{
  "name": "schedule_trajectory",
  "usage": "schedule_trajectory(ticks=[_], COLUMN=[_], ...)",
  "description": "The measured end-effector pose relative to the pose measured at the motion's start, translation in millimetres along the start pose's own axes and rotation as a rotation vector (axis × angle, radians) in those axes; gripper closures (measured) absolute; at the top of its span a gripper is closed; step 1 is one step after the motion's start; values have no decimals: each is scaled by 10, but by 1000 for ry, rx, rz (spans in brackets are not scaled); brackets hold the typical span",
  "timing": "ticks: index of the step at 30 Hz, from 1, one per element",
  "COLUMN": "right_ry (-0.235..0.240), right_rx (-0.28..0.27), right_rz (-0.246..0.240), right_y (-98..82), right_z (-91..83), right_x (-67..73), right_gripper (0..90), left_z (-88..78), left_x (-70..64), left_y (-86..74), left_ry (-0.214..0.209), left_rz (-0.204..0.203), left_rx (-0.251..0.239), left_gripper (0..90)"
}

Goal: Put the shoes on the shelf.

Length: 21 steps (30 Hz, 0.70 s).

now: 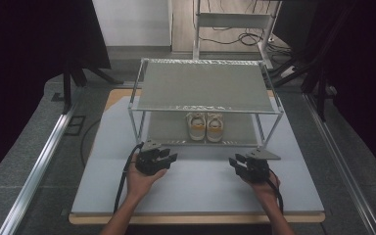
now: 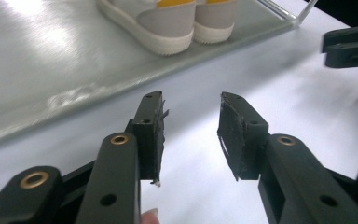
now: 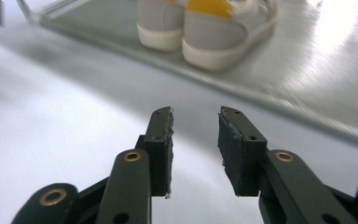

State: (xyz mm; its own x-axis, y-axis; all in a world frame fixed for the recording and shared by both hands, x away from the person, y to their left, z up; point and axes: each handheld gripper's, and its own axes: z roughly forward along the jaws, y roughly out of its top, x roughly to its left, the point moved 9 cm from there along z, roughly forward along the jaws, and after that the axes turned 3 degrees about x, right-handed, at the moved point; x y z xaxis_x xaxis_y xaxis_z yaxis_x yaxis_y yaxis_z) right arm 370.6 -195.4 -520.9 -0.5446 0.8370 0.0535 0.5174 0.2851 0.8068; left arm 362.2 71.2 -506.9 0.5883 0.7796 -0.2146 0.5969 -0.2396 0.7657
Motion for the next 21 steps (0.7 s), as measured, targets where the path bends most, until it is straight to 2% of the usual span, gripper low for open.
schedule_trajectory(ticks=[2, 6, 8, 10, 13, 18, 21], right_ry=[-5, -15, -26, -28, -29, -24, -18], right_rx=[5, 16, 14, 9, 6, 21, 33], right_rz=[10, 27, 40, 53, 70, 49, 31], right_y=[-104, -258, -298, -312, -314, -332, -347], right_z=[-107, -269, -339, -388, -408, -379, -354], right_x=[-44, -122, -175, -223, -266, -253, -227], right_gripper=[643, 637, 632, 631, 622, 619, 597], left_z=[-78, -189, -210, -215, -228, -240, -235], left_x=[33, 95, 144, 169, 160, 163, 159], left_y=[-72, -213, -249, -248, -234, -220, -212], left_ry=[-1, 13, 27, 20, 16, 1, 6], left_rz=[-15, -8, -7, -25, -24, -40, -42], left_rx=[2, 13, 22, 24, 22, 15, 16], left_gripper=[595, 578, 573, 561, 552, 520, 482])
